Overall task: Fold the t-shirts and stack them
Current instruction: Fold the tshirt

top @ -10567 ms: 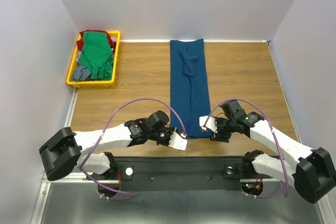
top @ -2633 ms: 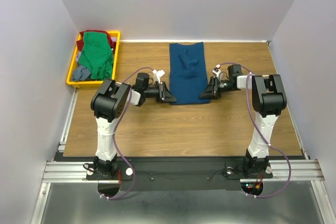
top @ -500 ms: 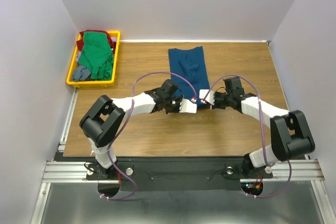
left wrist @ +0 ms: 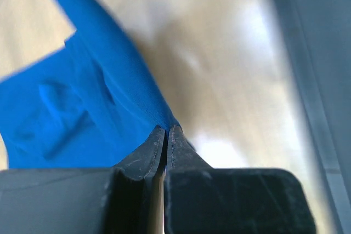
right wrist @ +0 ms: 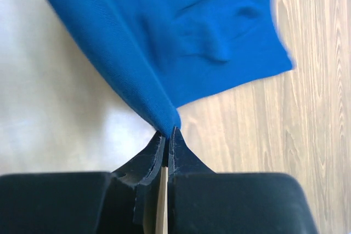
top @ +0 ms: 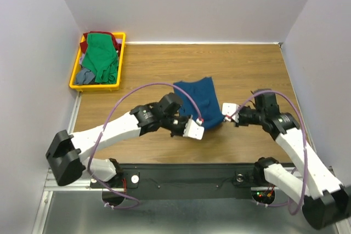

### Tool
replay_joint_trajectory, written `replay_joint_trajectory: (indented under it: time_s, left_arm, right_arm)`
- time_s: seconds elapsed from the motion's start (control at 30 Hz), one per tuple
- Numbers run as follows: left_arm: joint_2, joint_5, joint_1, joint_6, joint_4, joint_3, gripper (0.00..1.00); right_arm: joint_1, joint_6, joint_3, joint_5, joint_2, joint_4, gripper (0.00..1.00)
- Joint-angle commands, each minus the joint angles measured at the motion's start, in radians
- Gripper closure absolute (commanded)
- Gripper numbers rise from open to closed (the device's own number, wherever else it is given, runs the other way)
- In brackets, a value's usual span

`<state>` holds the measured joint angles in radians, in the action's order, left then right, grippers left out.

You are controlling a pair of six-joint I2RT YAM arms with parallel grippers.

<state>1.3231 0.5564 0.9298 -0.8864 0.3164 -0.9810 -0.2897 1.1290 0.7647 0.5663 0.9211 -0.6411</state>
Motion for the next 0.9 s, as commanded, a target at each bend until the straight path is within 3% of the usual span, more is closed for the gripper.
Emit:
replay_joint_trajectory:
  time_s: [0.0, 0.17, 0.3, 0.37, 0.53, 0.63, 0.87]
  left_arm:
    - [-0.114, 0.103, 0.085, 0.111, 0.113, 0.033, 1.00]
    - [-0.174, 0.204, 0.092, 0.169, 0.180, 0.045, 1.00]
    - [-0.176, 0.249, 0.000, 0.135, 0.196, 0.027, 1.00]
    - [-0.151, 0.287, -0.101, 0.127, 0.202, -0.004, 1.00]
    - [0.036, 0.359, -0.264, 0.029, 0.283, -0.099, 1.00]
    - [0.158, 0.396, -0.368, 0.035, 0.271, -0.139, 1.00]
    - [0.522, 0.441, -0.496, 0.095, 0.274, -0.326, 1.00]
  right_arm:
    - [-0.008, 0.008, 0.047, 0.072, -0.140, -0.242, 0.99]
    - [-0.008, -0.040, 0.123, 0.145, -0.237, -0.353, 0.99]
    - [-0.008, -0.063, 0.162, 0.118, -0.136, -0.313, 0.99]
    - [-0.008, -0.075, 0.185, 0.106, -0.070, -0.273, 0.99]
    - [-0.008, -0.061, 0.306, 0.130, 0.195, -0.184, 0.99]
    - [-0.008, -0.049, 0.355, 0.127, 0.428, -0.149, 0.99]
    - [0.004, -0.089, 0.397, 0.130, 0.692, -0.075, 0.99]
